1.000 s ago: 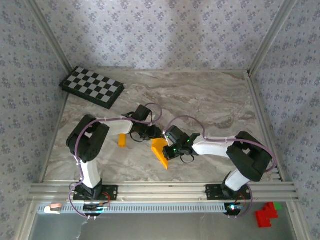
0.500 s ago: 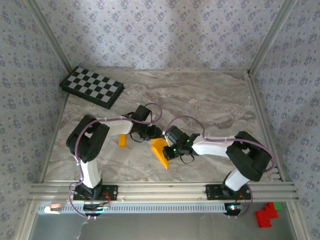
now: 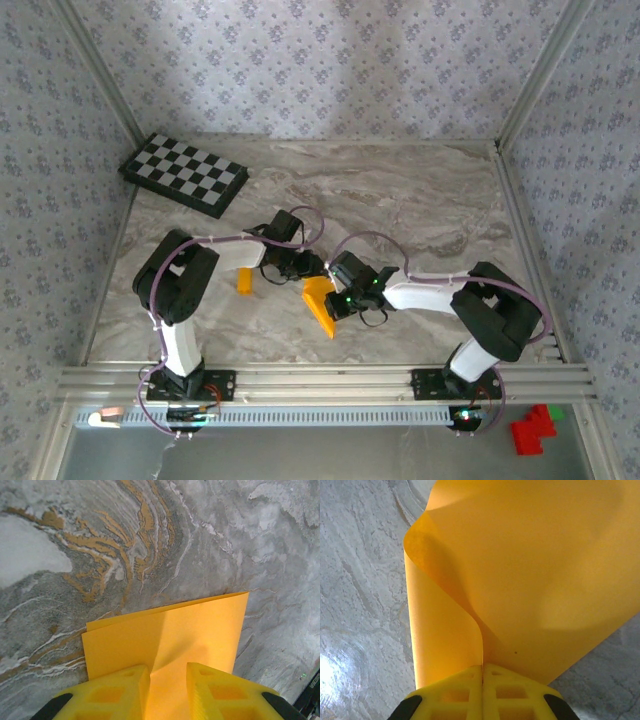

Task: Fold a paper plane with a square sheet of paper (pick it up from the middle)
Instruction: Third fold the triangle at the center of the table.

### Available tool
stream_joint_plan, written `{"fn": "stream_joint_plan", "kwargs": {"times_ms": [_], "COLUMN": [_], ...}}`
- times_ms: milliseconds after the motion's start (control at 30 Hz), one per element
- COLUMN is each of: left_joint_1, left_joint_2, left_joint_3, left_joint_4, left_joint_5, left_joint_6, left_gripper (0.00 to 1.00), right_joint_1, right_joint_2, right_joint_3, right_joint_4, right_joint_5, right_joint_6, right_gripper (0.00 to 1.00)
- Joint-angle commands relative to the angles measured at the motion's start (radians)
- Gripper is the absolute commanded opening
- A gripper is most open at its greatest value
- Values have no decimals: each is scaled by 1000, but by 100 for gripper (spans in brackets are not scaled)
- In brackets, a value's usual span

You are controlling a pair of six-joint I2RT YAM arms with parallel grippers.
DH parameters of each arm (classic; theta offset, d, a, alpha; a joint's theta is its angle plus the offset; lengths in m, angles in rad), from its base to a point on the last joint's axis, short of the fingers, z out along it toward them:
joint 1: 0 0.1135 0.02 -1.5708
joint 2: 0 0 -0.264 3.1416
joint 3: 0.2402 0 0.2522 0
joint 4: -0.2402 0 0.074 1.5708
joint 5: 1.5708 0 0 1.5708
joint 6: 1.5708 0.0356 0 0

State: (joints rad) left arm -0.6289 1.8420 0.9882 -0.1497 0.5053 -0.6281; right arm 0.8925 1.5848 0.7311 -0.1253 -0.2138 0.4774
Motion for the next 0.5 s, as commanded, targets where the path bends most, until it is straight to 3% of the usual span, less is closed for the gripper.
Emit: {"fn": "stream_joint_plan", "kwargs": {"times_ms": [0, 467], "left_joint_1": [-5, 39], "left_joint_2": [17, -91], "left_joint_3": [14, 79], "left_joint_4": [-79, -171], "left_joint_5": [-40, -64], "left_joint_6": [22, 43], "left_gripper": [27, 29], "right_joint_1": [4, 5], "right_joint_2": [28, 6], "right_joint_3": [-37, -81], "right_joint_4": [-33, -7], "right_joint_5": [41, 47], "right_joint_6": [0, 17], "right_gripper": [6, 6]}}
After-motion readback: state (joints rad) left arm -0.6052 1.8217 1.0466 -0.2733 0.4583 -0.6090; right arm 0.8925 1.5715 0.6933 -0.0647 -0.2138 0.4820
